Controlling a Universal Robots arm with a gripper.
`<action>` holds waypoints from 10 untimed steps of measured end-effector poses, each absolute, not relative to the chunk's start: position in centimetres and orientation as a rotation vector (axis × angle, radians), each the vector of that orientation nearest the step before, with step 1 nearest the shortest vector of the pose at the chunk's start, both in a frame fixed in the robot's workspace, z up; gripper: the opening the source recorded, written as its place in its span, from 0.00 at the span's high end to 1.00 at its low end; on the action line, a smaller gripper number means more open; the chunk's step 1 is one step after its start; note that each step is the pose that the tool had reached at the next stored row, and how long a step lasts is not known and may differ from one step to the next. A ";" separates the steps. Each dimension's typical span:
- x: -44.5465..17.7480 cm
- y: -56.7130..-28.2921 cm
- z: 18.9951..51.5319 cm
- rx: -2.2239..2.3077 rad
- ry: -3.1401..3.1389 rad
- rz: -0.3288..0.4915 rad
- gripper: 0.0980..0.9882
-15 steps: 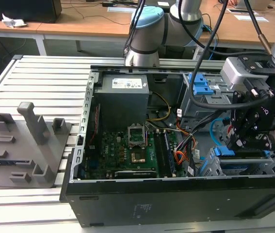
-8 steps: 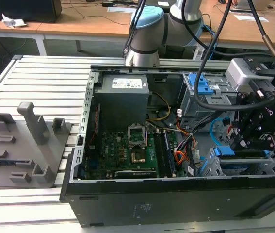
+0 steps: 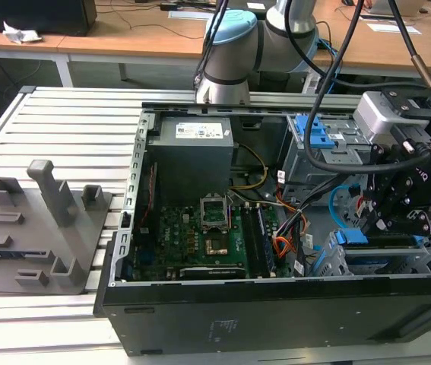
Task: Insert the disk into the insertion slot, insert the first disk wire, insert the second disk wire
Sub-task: 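Insert the first disk wire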
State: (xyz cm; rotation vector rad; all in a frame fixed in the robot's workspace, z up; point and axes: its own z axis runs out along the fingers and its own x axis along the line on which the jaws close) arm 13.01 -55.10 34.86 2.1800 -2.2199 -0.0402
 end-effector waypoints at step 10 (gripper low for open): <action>13.0 -55.1 34.9 2.180 -2.220 -0.040 0.70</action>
